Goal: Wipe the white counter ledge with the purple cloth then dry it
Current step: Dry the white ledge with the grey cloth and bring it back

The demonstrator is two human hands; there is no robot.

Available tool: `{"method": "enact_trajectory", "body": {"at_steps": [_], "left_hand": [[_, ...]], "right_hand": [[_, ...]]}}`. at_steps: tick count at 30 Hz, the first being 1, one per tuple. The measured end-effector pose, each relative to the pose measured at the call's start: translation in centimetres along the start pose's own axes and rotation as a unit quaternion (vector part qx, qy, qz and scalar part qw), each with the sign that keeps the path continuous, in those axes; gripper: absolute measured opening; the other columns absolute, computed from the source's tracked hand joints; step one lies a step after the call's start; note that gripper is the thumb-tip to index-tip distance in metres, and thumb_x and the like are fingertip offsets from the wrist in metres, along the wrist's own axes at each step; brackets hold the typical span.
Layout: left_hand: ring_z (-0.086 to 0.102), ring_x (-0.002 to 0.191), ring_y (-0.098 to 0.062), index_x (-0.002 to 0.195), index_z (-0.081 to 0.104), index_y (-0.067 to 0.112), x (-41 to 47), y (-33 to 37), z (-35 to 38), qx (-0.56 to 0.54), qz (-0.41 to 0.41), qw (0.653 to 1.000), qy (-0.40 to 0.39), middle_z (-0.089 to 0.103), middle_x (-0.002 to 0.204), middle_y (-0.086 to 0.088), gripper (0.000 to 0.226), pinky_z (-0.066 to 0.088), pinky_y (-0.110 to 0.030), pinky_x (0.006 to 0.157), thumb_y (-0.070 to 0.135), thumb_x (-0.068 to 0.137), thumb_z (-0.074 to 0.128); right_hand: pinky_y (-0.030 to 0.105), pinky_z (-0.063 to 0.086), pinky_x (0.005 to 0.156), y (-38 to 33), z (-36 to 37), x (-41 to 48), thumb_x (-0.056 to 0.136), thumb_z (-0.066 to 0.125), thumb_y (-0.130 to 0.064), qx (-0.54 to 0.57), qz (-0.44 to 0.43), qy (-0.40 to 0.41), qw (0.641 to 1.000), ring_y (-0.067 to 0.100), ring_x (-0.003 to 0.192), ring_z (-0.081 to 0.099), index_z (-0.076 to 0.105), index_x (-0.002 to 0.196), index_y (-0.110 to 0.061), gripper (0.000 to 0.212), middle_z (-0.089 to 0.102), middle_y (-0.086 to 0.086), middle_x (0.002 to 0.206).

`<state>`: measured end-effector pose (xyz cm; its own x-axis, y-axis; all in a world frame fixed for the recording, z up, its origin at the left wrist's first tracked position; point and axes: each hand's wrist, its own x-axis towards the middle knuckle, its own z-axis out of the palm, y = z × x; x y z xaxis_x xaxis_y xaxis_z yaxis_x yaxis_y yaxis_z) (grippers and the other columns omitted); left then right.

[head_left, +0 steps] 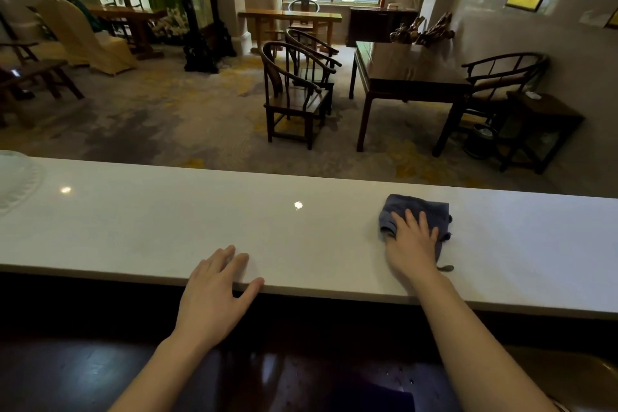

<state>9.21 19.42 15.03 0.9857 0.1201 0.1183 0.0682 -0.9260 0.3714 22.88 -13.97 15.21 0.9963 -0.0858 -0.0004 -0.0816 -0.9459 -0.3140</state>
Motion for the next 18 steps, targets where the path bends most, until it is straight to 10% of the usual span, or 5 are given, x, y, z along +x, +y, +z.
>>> {"method": "enact_trajectory", "body": {"at_steps": [18], "left_hand": [[0.031,0.146,-0.020,0.140,0.050,0.024,0.2,-0.1,0.2,-0.029,0.004,1.000,-0.007,0.039,0.155,-0.001,0.062,0.015,-0.039,0.122,0.060,0.090,0.050]], "right_hand": [[0.055,-0.007,0.122,-18.5,6.4,-0.1,0.101,0.045,-0.033,-0.012,-0.253,-0.102,0.962,0.031,0.155,-0.006,0.024,0.158,-0.025,0.061,0.009,0.005,0.170]]}}
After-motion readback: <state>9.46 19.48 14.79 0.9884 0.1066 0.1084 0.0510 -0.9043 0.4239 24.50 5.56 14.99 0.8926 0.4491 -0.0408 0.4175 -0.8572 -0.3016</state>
